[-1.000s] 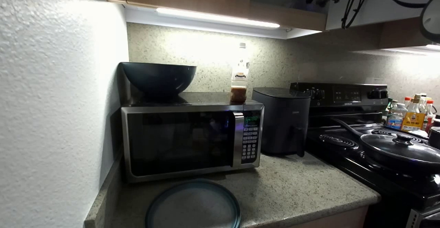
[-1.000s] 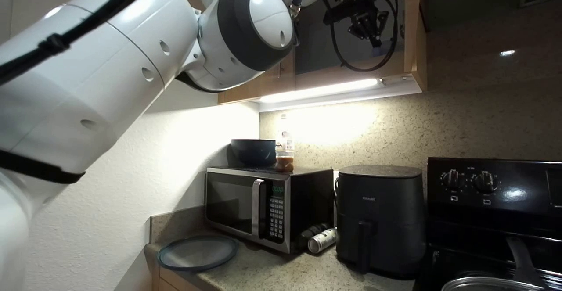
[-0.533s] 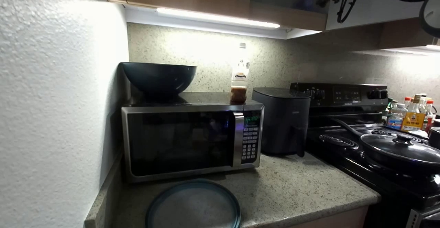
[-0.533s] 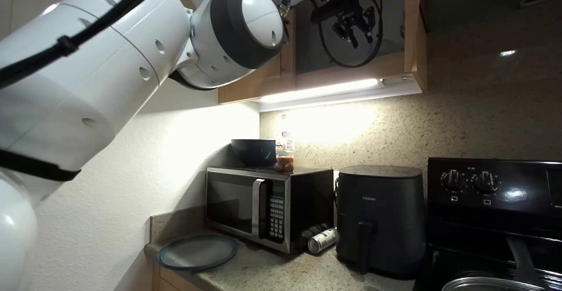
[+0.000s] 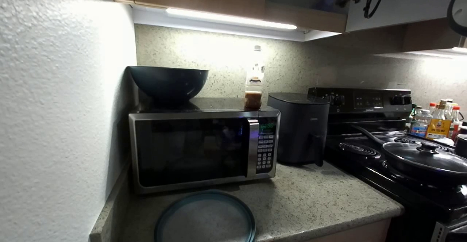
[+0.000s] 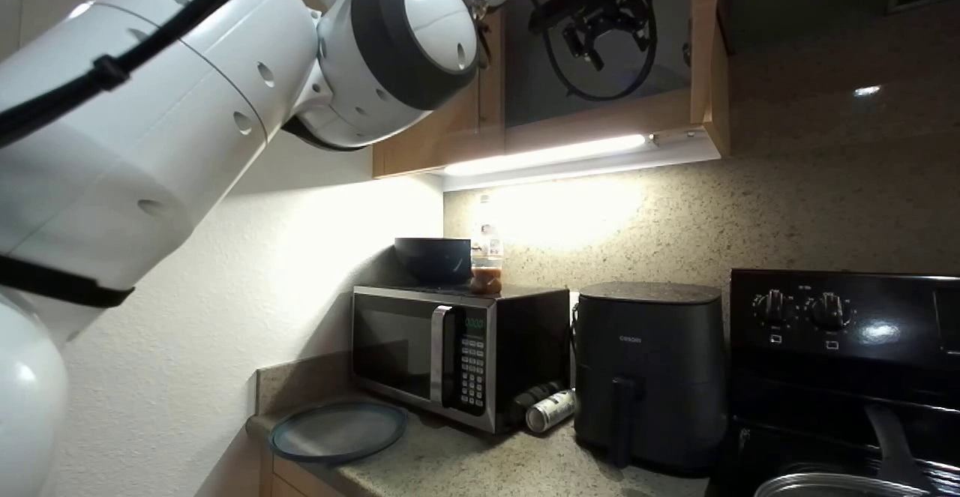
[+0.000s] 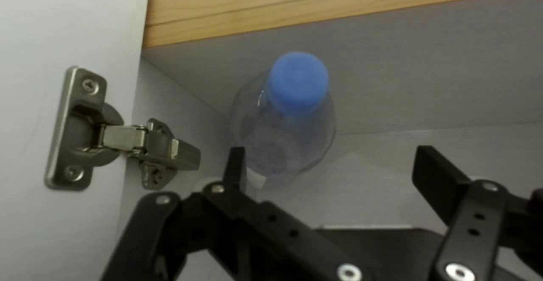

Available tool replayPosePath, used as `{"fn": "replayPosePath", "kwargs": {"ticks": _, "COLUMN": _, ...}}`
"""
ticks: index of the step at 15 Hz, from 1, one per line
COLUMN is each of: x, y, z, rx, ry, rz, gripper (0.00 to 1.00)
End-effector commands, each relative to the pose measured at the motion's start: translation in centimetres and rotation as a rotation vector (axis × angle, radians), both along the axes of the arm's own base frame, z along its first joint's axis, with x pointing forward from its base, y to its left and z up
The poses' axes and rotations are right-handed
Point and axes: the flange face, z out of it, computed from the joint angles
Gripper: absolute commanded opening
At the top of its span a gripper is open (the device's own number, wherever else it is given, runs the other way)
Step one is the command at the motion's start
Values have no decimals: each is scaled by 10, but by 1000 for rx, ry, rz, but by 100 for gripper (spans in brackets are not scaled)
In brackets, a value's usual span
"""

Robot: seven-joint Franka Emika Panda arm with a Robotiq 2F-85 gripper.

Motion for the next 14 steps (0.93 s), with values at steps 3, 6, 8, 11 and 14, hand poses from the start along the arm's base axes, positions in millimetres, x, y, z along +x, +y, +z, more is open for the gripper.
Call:
{"fn": "replayPosePath", "kwargs": {"ticks": 3, "x": -8, "y": -3, "z": 3, "rx": -9, "ry": 29, "rz": -25, "gripper": 100}}
{"fn": "replayPosePath", "kwargs": {"ticks": 6, "x": -2, "y": 1, "z": -5, "rx": 16, "ry": 55, "rz": -12, "gripper": 100}}
{"fn": "replayPosePath", "kwargs": {"ticks": 8, "x": 2, "y": 4, "z": -13, "rx": 40, "ry": 83, "rz": -10, "gripper": 100}}
{"fn": "replayPosePath", "kwargs": {"ticks": 11, "x": 7, "y": 7, "z": -22, "rx": 66, "ry": 113, "rz": -6, "gripper": 100}}
{"fn": "replayPosePath", "kwargs": {"ticks": 14, "x": 11, "y": 6, "z": -29, "rx": 78, "ry": 133, "rz": -3, "gripper": 100}}
